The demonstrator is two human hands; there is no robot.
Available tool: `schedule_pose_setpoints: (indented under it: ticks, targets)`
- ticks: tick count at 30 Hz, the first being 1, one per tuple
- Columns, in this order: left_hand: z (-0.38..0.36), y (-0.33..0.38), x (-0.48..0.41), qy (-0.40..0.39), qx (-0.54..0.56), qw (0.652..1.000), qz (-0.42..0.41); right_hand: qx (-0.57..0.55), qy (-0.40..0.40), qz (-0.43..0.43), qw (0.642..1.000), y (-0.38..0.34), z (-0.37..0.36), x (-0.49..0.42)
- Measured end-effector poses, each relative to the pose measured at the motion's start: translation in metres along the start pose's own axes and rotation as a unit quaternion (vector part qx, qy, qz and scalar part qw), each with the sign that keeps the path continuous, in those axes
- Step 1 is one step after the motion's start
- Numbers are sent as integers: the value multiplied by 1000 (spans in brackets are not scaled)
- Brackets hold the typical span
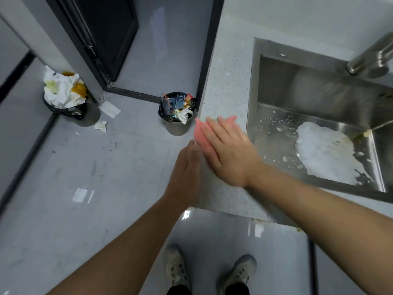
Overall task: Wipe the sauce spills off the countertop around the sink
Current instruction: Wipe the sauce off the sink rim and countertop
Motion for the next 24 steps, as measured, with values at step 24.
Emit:
schedule_pose_setpoints:
  ticks: [24]
  targets:
    - [-25, 57, -159, 132, -99, 985, -46, -31, 63, 63, 996, 56, -5, -34]
Point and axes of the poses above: each hand's wrist, its own x-axis away from the middle knuckle, its own z-axis out of the back of the hand, y = z × x, the point moved 3 cm from there along -x, towards the middle knuckle, and after that the axes turned 5 degrees about -z, right-handed, at the moved point
